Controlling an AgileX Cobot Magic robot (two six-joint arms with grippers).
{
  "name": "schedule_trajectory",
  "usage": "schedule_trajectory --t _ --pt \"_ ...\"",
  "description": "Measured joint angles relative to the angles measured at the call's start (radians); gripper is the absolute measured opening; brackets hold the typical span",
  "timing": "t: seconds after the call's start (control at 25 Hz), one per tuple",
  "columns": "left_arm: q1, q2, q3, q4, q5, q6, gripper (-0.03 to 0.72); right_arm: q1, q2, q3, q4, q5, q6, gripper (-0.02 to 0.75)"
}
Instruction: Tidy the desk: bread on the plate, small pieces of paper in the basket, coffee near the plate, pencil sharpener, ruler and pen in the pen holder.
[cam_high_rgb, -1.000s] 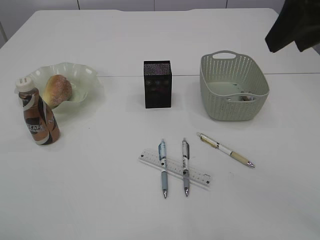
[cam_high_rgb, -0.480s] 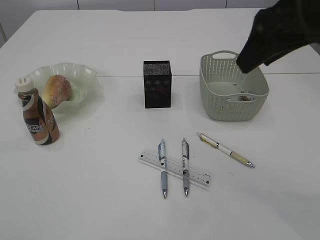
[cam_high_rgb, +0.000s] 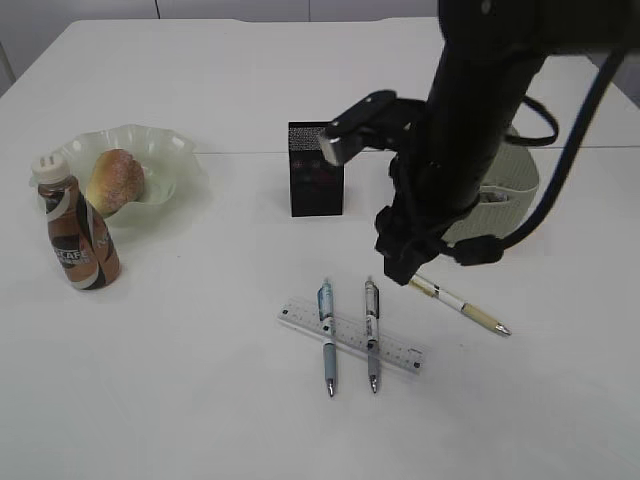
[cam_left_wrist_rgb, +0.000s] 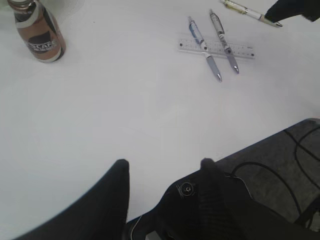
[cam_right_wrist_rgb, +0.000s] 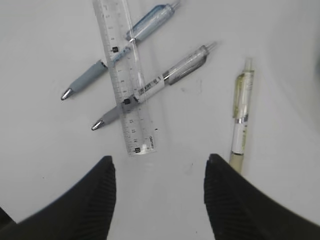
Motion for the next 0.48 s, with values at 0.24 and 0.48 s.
schedule_trajectory --t 0.24,0.48 --pt "0.000 -0.002 0.002 -0.044 0.000 0.000 0.339 0.004 0.075 -0.001 0.053 -0.054 -0.001 0.417" --pt "0.000 -0.002 0.002 -0.055 0.000 0.000 0.339 0.004 0.081 -0.004 0.068 -0.105 -0.001 0.417"
